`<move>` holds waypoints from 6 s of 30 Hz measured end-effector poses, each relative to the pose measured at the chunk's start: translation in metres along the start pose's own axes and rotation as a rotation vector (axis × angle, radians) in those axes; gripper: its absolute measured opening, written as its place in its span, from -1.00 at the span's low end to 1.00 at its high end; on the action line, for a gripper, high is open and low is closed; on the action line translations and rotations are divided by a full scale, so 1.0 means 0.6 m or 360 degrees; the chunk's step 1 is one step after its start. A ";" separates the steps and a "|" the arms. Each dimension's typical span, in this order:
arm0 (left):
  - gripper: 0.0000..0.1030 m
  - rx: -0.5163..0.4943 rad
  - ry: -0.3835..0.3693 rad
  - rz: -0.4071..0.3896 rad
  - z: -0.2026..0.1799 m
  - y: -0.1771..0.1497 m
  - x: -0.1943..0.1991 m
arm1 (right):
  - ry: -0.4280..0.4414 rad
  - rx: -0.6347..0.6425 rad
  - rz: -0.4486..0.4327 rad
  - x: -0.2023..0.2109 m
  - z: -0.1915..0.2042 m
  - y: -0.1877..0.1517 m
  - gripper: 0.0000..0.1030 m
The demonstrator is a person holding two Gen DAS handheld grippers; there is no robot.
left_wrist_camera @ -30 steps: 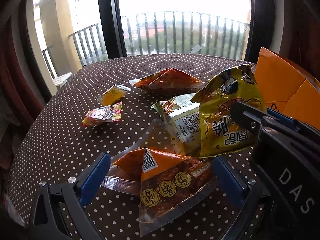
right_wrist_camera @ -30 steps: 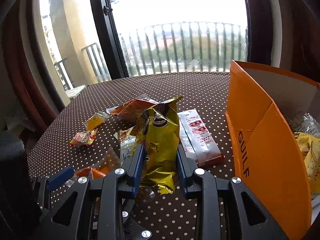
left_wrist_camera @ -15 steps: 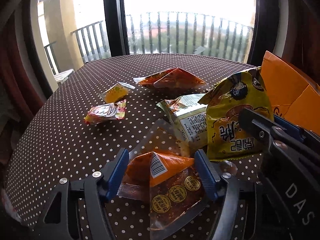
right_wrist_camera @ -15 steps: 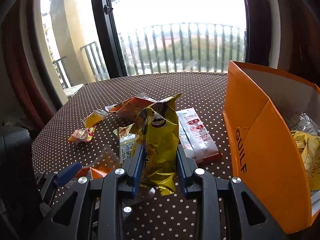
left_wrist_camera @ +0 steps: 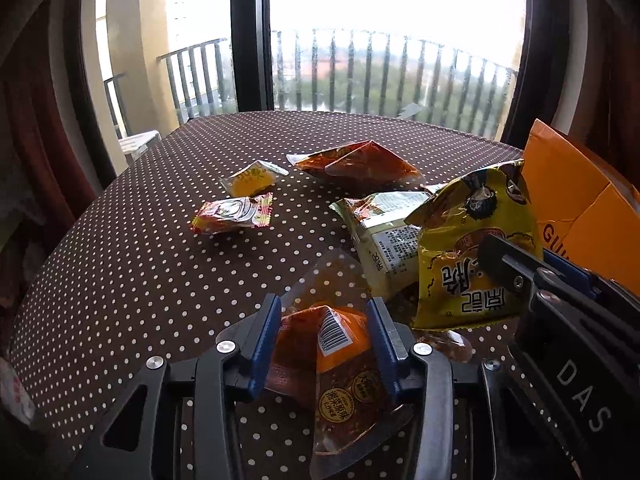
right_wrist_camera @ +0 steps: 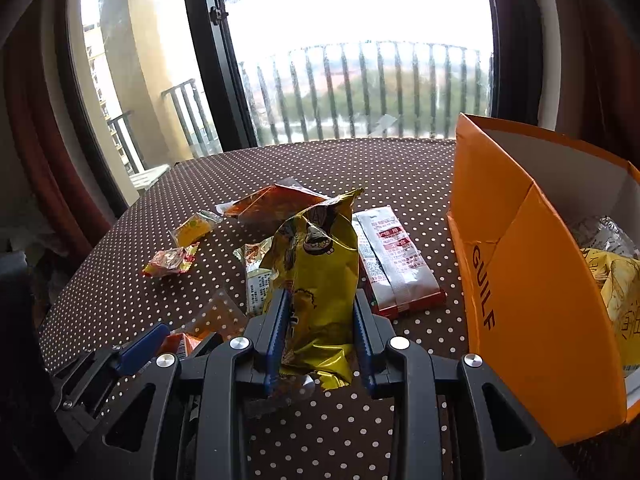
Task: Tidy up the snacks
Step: 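Grasp the orange triangular pack with the left tool while the right tool holds the yellow bag, then carry the yellow bag and orange pack toward the white box with both tools, then lower both tools into the box and open them to drop the snacks, then withdraw both open tools from the box back toward the snack pile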
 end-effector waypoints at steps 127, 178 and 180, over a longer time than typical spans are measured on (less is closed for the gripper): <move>-0.05 -0.0588 -0.0542 -0.0323 -0.339 0.236 0.088 | -0.0385 -0.0321 -0.0434 0.211 -0.322 0.126 -0.34; 0.86 -0.0713 -0.0552 -0.0206 -0.312 0.185 0.095 | -0.0458 -0.0478 -0.0177 0.181 -0.288 0.075 0.71; 0.87 -0.0690 -0.0558 -0.0214 -0.301 0.183 0.103 | -0.0465 -0.0469 -0.0188 0.188 -0.280 0.075 0.73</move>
Point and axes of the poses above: each gripper's, at about its wrist camera, not at the fingertips, and x roughly against the way its jaws point, z to its left, y to its top, the point moved 3 cm from there along -x, roughly the way its jaws point, and after that the axes turned 2 degrees about z, right-handed, at the moved point
